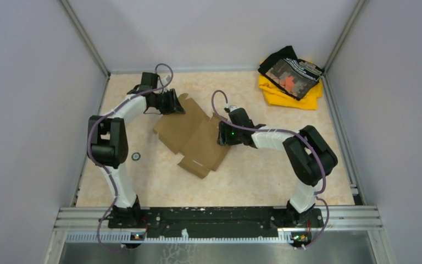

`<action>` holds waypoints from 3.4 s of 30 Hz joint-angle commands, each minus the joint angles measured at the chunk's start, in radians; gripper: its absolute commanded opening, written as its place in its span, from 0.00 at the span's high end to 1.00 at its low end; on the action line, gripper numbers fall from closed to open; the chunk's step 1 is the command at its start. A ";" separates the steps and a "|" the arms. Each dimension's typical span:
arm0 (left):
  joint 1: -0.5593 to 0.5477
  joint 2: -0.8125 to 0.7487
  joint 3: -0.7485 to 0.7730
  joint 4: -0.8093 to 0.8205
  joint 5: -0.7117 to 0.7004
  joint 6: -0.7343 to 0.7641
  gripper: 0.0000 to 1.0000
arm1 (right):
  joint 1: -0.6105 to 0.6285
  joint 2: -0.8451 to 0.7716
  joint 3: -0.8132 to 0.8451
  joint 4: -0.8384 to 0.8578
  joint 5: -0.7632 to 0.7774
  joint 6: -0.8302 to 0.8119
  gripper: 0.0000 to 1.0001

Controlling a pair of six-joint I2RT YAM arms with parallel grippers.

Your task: Fold the paper box

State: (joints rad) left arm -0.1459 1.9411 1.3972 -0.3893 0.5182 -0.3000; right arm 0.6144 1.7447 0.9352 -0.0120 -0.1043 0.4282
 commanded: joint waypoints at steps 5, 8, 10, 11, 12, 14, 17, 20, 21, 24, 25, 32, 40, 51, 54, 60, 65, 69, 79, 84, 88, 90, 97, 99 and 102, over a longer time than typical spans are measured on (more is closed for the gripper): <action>-0.166 -0.038 0.284 -0.258 -0.271 0.128 0.88 | 0.014 -0.036 0.000 -0.012 -0.097 0.009 0.44; -0.225 -0.020 0.402 -0.337 -0.410 0.177 0.88 | -0.003 -0.083 0.007 -0.019 -0.131 0.006 0.43; -0.266 -0.005 0.464 -0.389 -0.490 0.207 0.88 | -0.022 -0.122 -0.003 -0.013 -0.163 0.013 0.43; -0.285 0.000 0.491 -0.409 -0.527 0.222 0.88 | -0.037 -0.145 -0.014 -0.003 -0.185 0.017 0.43; -0.303 0.003 0.508 -0.424 -0.570 0.233 0.88 | -0.051 -0.171 -0.026 0.004 -0.205 0.024 0.43; -0.335 0.005 0.531 -0.442 -0.640 0.255 0.88 | -0.088 -0.220 -0.053 0.039 -0.254 0.039 0.43; -0.381 0.002 0.543 -0.451 -0.735 0.287 0.88 | -0.159 -0.292 -0.090 0.059 -0.313 0.054 0.43; -0.430 0.010 0.559 -0.471 -0.842 0.327 0.89 | -0.241 -0.336 -0.126 0.089 -0.378 0.074 0.43; -0.449 0.011 0.566 -0.473 -0.874 0.339 0.89 | -0.271 -0.343 -0.137 0.107 -0.402 0.082 0.43; -0.489 0.013 0.580 -0.472 -0.961 0.368 0.90 | -0.336 -0.335 -0.148 0.134 -0.437 0.093 0.43; -0.502 0.012 0.583 -0.466 -0.992 0.379 0.90 | -0.349 -0.327 -0.147 0.135 -0.443 0.091 0.43; -0.596 -0.020 0.563 -0.387 -1.183 0.491 0.91 | -0.380 -0.273 -0.171 0.208 -0.462 0.110 0.43; -0.699 -0.122 0.365 -0.117 -1.341 0.654 0.92 | -0.387 -0.240 -0.203 0.256 -0.460 0.122 0.44; -0.798 -0.180 0.176 0.078 -1.417 0.715 0.94 | -0.398 -0.218 -0.223 0.296 -0.445 0.136 0.47; -0.822 -0.176 0.150 0.092 -1.433 0.700 0.94 | -0.400 -0.206 -0.226 0.312 -0.443 0.146 0.49; -0.884 -0.153 0.117 0.146 -1.497 0.710 0.95 | -0.407 -0.179 -0.229 0.354 -0.439 0.175 0.52; -0.936 -0.150 0.080 0.255 -1.586 0.783 0.96 | -0.415 -0.158 -0.248 0.406 -0.460 0.201 0.57; -0.946 -0.137 0.071 0.317 -1.621 0.843 0.97 | -0.415 -0.142 -0.291 0.488 -0.506 0.235 0.59; -0.984 -0.137 0.017 0.552 -1.669 1.010 0.96 | -0.412 -0.134 -0.341 0.562 -0.535 0.267 0.61; -0.998 -0.095 0.044 0.555 -1.671 1.030 0.96 | -0.403 -0.127 -0.349 0.587 -0.539 0.277 0.61; -1.000 -0.084 0.052 0.505 -1.657 0.970 0.96 | -0.404 -0.125 -0.351 0.589 -0.539 0.277 0.61; -1.001 -0.083 0.050 0.475 -1.657 0.940 0.96 | -0.404 -0.125 -0.351 0.588 -0.538 0.276 0.61; -1.019 -0.070 0.035 0.439 -1.666 0.876 0.96 | -0.404 -0.113 -0.354 0.602 -0.538 0.283 0.62; -1.024 -0.065 0.034 0.427 -1.666 0.856 0.96 | -0.404 -0.109 -0.355 0.607 -0.538 0.286 0.62; -1.030 -0.057 0.033 0.401 -1.663 0.822 0.96 | -0.404 -0.104 -0.356 0.614 -0.540 0.288 0.63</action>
State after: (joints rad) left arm -1.1622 1.8637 1.4220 0.0532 -1.1366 0.5884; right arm 0.2073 1.6260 0.5823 0.5354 -0.6304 0.7116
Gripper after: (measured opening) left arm 0.415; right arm 0.376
